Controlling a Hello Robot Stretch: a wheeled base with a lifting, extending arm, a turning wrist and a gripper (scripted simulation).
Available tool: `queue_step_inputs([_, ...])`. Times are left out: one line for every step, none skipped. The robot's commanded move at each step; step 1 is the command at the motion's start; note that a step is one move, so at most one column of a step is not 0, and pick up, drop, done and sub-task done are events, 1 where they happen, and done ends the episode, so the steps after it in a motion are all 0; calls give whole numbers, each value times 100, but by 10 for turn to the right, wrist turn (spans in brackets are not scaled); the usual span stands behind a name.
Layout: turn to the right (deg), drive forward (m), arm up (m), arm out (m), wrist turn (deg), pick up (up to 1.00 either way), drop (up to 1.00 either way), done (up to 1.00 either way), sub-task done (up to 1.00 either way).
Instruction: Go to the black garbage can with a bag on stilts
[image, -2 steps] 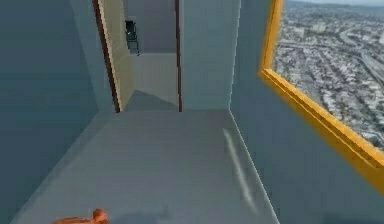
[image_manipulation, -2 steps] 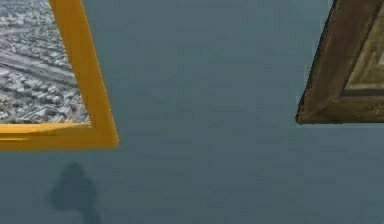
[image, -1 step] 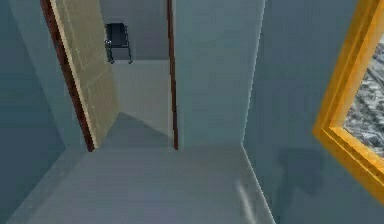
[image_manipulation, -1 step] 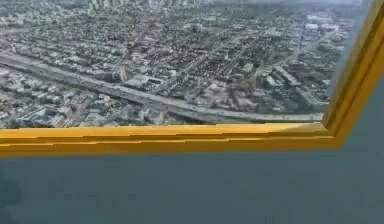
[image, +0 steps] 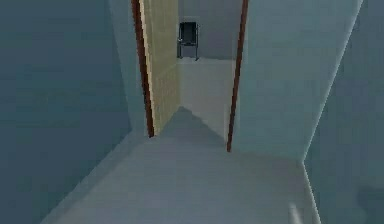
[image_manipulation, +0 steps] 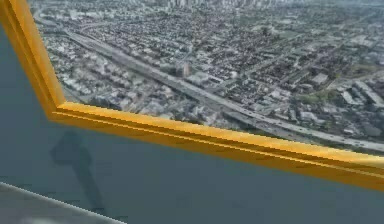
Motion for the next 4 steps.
queue_step_inputs([0,100,0,0,0,0,0,0,0])
queue_step_inputs([0,55,0,0,0,0,0,0,0])
queue_step_inputs([90,0,0,0,0,0,0,0,0])
queue_step_inputs([0,100,0,0,0,0,0,0,0])
